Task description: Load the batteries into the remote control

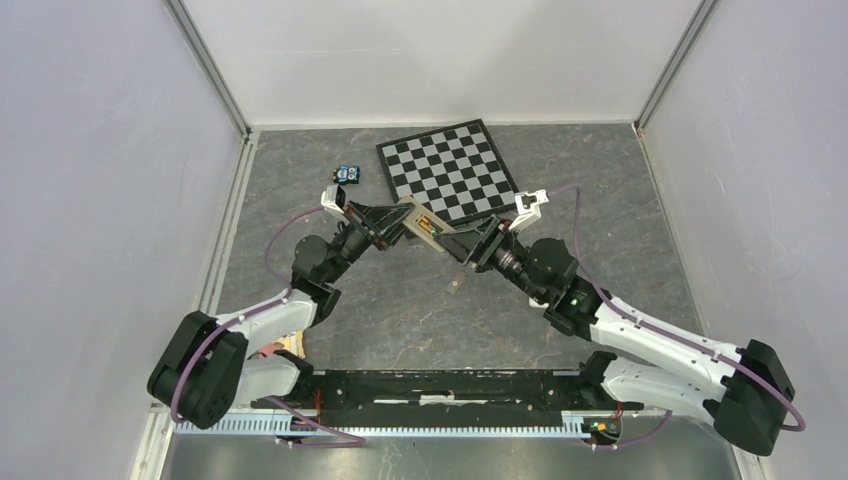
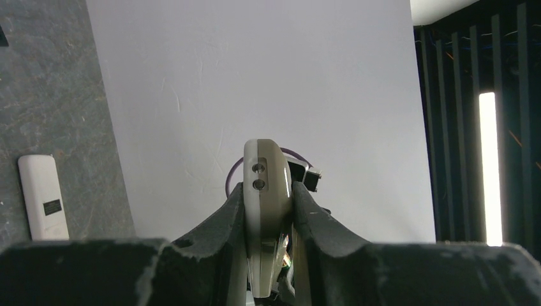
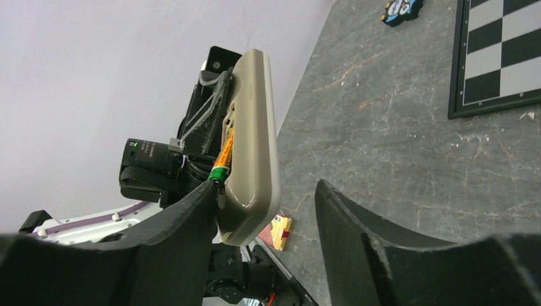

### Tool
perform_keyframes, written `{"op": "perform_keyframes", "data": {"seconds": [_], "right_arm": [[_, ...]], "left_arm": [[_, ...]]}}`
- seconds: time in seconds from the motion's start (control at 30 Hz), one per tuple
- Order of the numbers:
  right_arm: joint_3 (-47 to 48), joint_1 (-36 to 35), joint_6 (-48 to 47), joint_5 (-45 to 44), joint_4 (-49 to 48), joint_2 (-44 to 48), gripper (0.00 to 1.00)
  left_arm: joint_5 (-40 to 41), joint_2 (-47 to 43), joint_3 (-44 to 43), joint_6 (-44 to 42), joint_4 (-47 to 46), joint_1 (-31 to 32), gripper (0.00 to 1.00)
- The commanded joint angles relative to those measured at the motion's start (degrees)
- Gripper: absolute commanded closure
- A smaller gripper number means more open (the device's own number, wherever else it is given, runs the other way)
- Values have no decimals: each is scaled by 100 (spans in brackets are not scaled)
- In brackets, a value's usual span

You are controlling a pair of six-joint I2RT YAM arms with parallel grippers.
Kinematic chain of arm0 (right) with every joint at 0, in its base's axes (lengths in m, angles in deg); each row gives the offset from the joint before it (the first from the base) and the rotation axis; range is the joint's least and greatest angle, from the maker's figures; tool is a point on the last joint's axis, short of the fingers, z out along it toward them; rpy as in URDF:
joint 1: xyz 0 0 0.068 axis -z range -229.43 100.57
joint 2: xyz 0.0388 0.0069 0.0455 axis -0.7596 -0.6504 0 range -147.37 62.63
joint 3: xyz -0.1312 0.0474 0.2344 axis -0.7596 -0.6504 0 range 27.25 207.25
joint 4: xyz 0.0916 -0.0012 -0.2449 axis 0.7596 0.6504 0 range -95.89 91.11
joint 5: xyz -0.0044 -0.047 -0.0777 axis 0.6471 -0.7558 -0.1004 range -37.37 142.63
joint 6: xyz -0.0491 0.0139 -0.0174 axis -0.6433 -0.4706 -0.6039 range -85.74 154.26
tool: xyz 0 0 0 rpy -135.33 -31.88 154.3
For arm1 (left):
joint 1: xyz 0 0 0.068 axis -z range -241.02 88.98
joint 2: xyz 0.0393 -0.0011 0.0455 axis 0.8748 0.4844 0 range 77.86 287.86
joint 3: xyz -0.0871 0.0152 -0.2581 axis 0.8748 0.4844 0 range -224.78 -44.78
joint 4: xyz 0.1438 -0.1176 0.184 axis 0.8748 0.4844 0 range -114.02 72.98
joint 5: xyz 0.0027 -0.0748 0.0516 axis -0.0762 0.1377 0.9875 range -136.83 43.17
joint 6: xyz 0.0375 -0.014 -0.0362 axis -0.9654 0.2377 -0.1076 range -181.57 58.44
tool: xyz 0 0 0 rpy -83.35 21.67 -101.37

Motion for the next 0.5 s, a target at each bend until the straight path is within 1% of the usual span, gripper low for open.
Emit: {"op": "perform_keyframes", "data": {"seconds": [0.0,0.07,0.13,0.2,0.33,0.47], "right_arm": [[183,47,271,-187,1120,-343,40],[212,75,421,-162,1327,-413,43],[213,123,497,-79,1411,-450,44],[166,145,478,-7,1369,-430,42],[27,180,275,-6,1235,-260,36],[-128,178,85,-216,1190,21,35]], "left_arm": [[-514,-391,-226,-402,-881,113,98],[-607,-475,-233,-600,-882,111,98],[-643,-579,-205,-760,-741,111,98],[-572,-677,-128,-836,-566,112,98],[-433,-807,-94,-801,-250,96,98],[-313,-816,-107,-662,14,58,98]]}}
